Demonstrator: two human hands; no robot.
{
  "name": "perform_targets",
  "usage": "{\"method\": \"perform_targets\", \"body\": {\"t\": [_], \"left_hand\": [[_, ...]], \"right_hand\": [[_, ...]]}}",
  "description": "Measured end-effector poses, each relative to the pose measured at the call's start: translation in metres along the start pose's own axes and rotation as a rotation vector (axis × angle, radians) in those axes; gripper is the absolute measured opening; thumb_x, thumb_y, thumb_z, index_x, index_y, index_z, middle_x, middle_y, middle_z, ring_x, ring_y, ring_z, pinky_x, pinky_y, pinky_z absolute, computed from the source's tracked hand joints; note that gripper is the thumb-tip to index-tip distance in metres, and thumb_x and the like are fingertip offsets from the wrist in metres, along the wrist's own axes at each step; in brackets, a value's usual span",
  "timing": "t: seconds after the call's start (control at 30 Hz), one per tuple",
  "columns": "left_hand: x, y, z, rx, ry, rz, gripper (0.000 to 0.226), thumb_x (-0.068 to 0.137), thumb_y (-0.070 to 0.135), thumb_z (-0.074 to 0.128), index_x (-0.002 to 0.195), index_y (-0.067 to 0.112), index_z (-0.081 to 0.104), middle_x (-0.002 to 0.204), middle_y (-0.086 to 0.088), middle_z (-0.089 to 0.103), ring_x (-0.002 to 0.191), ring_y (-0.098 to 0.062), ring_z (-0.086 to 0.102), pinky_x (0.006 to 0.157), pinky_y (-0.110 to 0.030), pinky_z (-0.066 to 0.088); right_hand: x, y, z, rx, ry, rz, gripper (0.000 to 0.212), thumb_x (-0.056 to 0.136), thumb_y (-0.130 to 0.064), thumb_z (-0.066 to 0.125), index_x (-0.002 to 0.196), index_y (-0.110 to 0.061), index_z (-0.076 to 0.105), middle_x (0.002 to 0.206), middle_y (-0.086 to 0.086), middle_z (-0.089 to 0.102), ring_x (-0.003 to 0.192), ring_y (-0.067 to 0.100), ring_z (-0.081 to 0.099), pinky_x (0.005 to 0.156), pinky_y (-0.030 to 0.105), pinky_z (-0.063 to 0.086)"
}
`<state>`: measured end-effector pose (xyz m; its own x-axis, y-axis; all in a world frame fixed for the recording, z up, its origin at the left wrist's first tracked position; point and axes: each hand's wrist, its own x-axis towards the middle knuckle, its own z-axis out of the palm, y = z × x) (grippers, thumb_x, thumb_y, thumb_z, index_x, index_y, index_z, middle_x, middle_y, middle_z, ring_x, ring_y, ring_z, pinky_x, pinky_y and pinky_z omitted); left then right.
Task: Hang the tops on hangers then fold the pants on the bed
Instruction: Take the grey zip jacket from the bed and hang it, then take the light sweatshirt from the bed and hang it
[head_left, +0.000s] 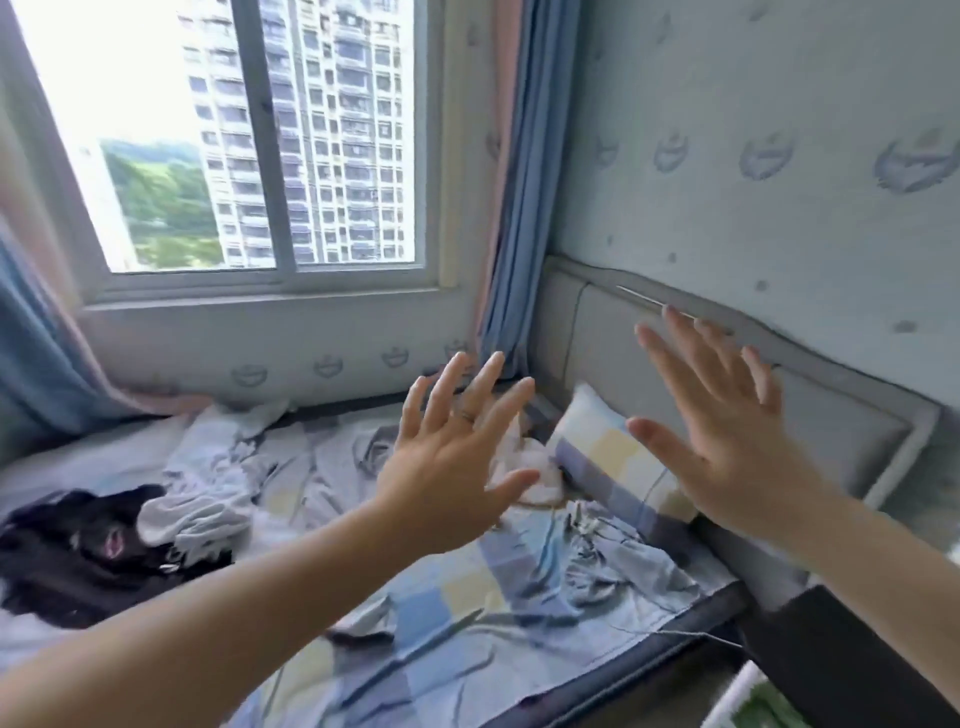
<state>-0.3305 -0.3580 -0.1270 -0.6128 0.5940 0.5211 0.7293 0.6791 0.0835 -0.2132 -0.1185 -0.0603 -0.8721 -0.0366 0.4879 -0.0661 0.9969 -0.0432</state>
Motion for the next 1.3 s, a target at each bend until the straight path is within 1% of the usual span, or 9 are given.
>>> {"method": "perform_targets", "body": {"t": [0.07,0.17,0.4,0.57,0.67,0.73,0.8,1.0,1.3], "left_hand": [[-0.028,-0.038,0.017,-0.027,-0.012,-0.172,0.08,0.088,0.079,0.022,0.156,0.047,-0.007,0.165,0.017,-0.022,0.152,-0.016,-0.028,0.124,-0.05,-0.007],[-0.068,-0.086,0.045,-0.066,-0.051,-0.403,0.08,0.086,0.083,0.018,0.155,0.05,-0.007,0.167,0.017,-0.016,0.152,-0.014,-0.024,0.123,-0.048,-0.004],[-0.105,-0.163,0.11,-0.052,-0.223,-0.755,0.087,0.081,0.084,0.017,0.158,0.046,0.001,0.168,0.015,-0.014,0.153,-0.015,-0.021,0.124,-0.05,-0.002],[-0.115,-0.208,0.149,-0.059,-0.316,-0.952,0.082,0.091,0.077,0.033,0.159,0.043,0.004,0.169,0.011,-0.008,0.153,-0.014,-0.017,0.123,-0.05,-0.004],[-0.129,-0.232,0.164,-0.061,-0.364,-1.054,0.079,0.094,0.071,0.04,0.16,0.041,0.008,0.169,0.01,-0.006,0.154,-0.016,-0.014,0.122,-0.047,-0.007],[-0.141,-0.249,0.172,-0.055,-0.394,-1.122,0.077,0.095,0.069,0.04,0.16,0.04,0.01,0.169,0.009,-0.005,0.154,-0.017,-0.012,0.122,-0.047,-0.004],[-0.155,-0.267,0.182,-0.059,-0.419,-1.181,0.077,0.096,0.069,0.039,0.16,0.039,0.009,0.169,0.01,-0.006,0.154,-0.017,-0.013,0.123,-0.047,-0.001],[-0.21,-0.342,0.233,-0.09,-0.511,-1.259,0.076,0.094,0.069,0.042,0.158,0.043,0.011,0.17,0.01,-0.003,0.155,-0.016,-0.008,0.123,-0.043,0.003],[-0.293,-0.516,0.374,-0.139,-0.599,-1.262,0.076,0.093,0.067,0.045,0.157,0.038,0.019,0.169,0.006,0.008,0.154,-0.018,0.002,0.122,-0.044,0.011]], "right_hand": [[0.017,-0.019,0.046,0.149,-0.042,-0.04,0.072,0.093,-0.079,0.008,0.157,-0.048,-0.002,0.168,-0.017,-0.007,0.154,0.008,-0.01,0.122,0.044,-0.009],[0.038,-0.044,0.115,0.286,-0.118,-0.094,0.07,0.093,-0.079,0.01,0.157,-0.05,0.005,0.168,-0.019,-0.001,0.154,0.007,-0.007,0.121,0.042,-0.008],[0.108,-0.077,0.256,0.417,-0.375,-0.138,0.078,0.087,-0.078,0.012,0.157,-0.045,0.011,0.168,-0.013,0.008,0.155,0.012,0.0,0.121,0.04,-0.005],[0.152,-0.096,0.349,0.501,-0.54,-0.178,0.08,0.085,-0.077,0.016,0.158,-0.043,0.016,0.166,-0.015,0.016,0.154,0.012,0.007,0.121,0.044,0.005],[0.174,-0.12,0.397,0.555,-0.663,-0.195,0.077,0.091,-0.072,0.027,0.159,-0.038,0.019,0.166,-0.013,0.018,0.154,0.013,0.011,0.121,0.043,0.01],[0.185,-0.138,0.425,0.592,-0.724,-0.187,0.067,0.1,-0.06,0.039,0.159,-0.034,0.022,0.165,-0.009,0.023,0.153,0.016,0.016,0.119,0.041,0.014],[0.194,-0.157,0.452,0.617,-0.769,-0.186,0.064,0.101,-0.048,0.046,0.159,-0.031,0.024,0.164,-0.007,0.027,0.152,0.017,0.02,0.117,0.038,0.016],[0.218,-0.219,0.541,0.676,-0.865,-0.195,0.062,0.101,-0.037,0.055,0.157,-0.028,0.03,0.159,-0.003,0.037,0.147,0.019,0.029,0.115,0.04,0.023],[0.237,-0.313,0.754,0.628,-0.941,-0.101,0.065,0.101,-0.035,0.055,0.158,-0.029,0.025,0.16,-0.003,0.035,0.148,0.019,0.03,0.119,0.046,0.027]]}}
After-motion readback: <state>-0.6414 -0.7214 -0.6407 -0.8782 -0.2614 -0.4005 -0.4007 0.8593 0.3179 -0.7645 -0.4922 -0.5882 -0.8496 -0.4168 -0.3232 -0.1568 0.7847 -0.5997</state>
